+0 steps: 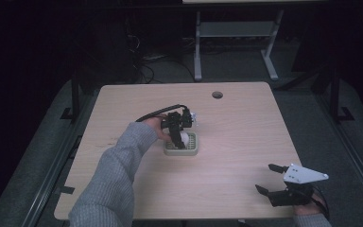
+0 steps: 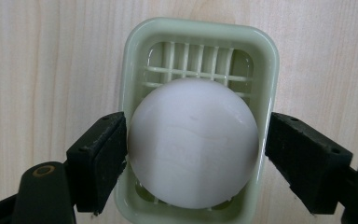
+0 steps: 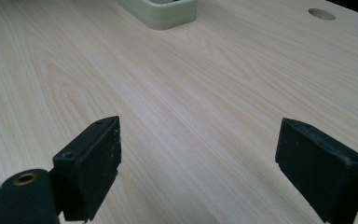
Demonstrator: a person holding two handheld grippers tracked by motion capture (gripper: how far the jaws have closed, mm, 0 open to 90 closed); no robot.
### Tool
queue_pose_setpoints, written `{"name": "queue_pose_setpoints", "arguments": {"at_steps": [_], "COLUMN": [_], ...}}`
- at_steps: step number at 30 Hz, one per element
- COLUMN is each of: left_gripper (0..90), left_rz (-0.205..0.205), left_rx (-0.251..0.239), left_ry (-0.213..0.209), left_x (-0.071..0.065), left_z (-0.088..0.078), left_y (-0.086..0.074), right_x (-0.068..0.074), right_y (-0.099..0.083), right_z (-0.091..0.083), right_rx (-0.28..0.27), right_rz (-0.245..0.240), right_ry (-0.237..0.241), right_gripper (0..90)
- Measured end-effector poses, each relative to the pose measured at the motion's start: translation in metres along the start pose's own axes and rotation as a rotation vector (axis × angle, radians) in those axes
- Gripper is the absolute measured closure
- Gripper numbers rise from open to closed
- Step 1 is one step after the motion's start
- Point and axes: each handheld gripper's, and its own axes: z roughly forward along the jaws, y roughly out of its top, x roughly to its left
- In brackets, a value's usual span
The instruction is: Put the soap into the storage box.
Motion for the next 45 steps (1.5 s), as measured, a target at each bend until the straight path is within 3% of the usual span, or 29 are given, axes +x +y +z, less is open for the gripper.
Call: {"name": "queue_pose_setpoints", "arguments": {"at_steps": [20, 33, 36, 45], "left_gripper": [21.1, 21.5, 21.5, 21.3], "left_rz": [-0.005, -0.003, -0.013, -0.020], "left_rx": [-0.014, -0.031, -0.041, -0.072], "left_ry": [0.029, 0.023, 0.007, 0.015], "left_x": [-0.010, -0.017, -0.019, -0.023], "left_z": [-0.022, -0.032, -0.031, -0.035], "left_y": [-0.005, -0.006, -0.010, -0.019], "right_x": [0.001, 0.001, 0.002, 0.002], "right_y": [0.001, 0.001, 0.001, 0.001], "right_z": [0.000, 0.000, 0.000, 0.000], "right_rx": [0.000, -0.002, 0.001, 0.002], "right_rz": [-0.008, -0.012, -0.011, -0.013], "right_ry": [-0.002, -0.001, -0.002, -0.002], "right_gripper": [13.7, 13.7, 13.7, 13.7]}}
